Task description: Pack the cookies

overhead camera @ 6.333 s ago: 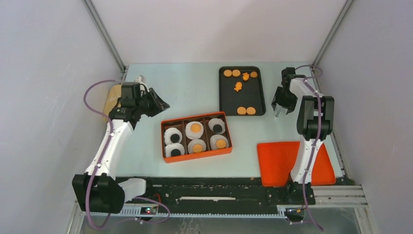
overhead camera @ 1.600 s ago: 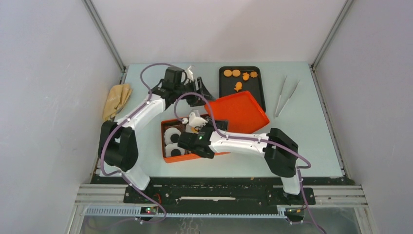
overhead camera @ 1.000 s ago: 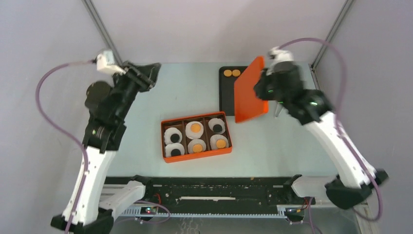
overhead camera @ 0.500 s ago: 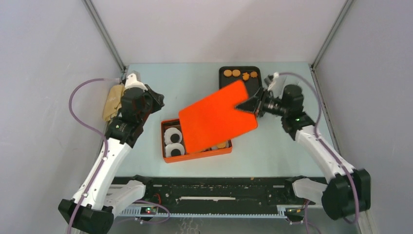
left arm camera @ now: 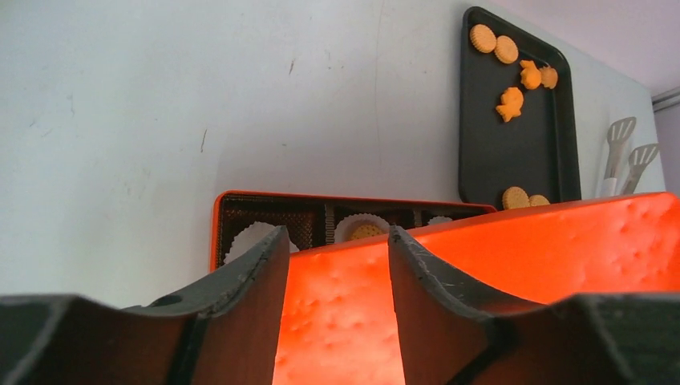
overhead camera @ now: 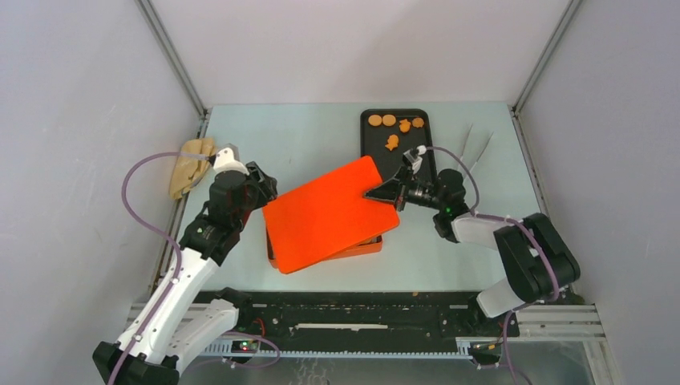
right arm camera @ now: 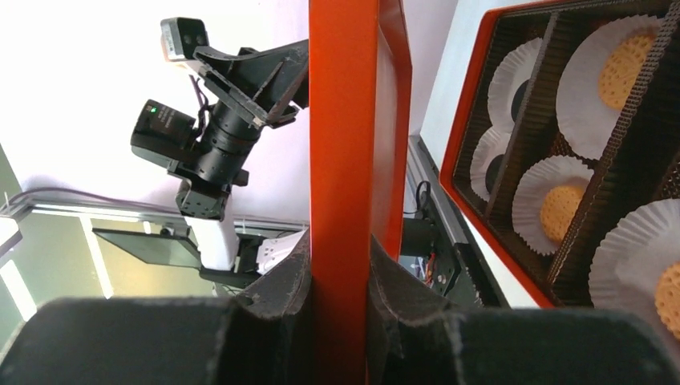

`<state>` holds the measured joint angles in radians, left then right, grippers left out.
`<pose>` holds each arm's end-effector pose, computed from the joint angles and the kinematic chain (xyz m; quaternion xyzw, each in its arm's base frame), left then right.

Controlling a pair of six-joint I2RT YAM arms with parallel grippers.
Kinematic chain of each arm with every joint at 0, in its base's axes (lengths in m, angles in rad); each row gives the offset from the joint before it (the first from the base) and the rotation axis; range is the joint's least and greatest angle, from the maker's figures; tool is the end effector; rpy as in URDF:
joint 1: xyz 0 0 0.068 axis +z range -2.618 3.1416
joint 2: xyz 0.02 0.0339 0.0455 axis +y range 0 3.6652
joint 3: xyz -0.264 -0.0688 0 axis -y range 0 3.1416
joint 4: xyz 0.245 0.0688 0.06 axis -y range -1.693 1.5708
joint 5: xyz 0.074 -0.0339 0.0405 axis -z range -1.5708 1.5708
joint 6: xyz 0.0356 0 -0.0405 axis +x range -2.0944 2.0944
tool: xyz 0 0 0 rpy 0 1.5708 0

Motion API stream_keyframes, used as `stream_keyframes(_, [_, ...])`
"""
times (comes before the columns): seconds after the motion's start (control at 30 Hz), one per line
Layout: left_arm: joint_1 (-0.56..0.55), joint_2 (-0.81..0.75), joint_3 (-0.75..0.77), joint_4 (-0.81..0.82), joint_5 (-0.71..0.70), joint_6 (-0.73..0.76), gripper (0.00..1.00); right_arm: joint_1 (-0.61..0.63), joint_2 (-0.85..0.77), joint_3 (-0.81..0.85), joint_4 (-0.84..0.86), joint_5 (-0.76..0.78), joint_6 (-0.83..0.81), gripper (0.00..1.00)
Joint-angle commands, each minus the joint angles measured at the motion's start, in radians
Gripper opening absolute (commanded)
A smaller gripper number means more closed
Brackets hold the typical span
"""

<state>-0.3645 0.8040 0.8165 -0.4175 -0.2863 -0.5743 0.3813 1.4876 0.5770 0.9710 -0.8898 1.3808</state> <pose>0.1722 -0.0549 0.3241 -0.1646 0.8136 -0.1402 0.5398 0.2607 0.1343 0.2257 0.0214 0.6932 0.6947 0.1907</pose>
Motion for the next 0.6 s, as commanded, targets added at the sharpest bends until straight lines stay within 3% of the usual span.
stream_keyframes(0.0, [-0.005,-0.012,-0.033,0.044,-0.048,0.016,0.55,0.065,0.085,-0.008,0.231,0.091,0.037,0.0])
stream_keyframes(0.3, [-0.005,0.001,-0.073,0.051,-0.059,0.015,0.56,0.093,0.247,-0.002,0.336,0.185,-0.056,0.0])
stream_keyframes(0.57, [-0.005,0.018,-0.082,0.052,-0.07,0.023,0.19,0.116,0.341,-0.003,0.385,0.315,-0.066,0.0])
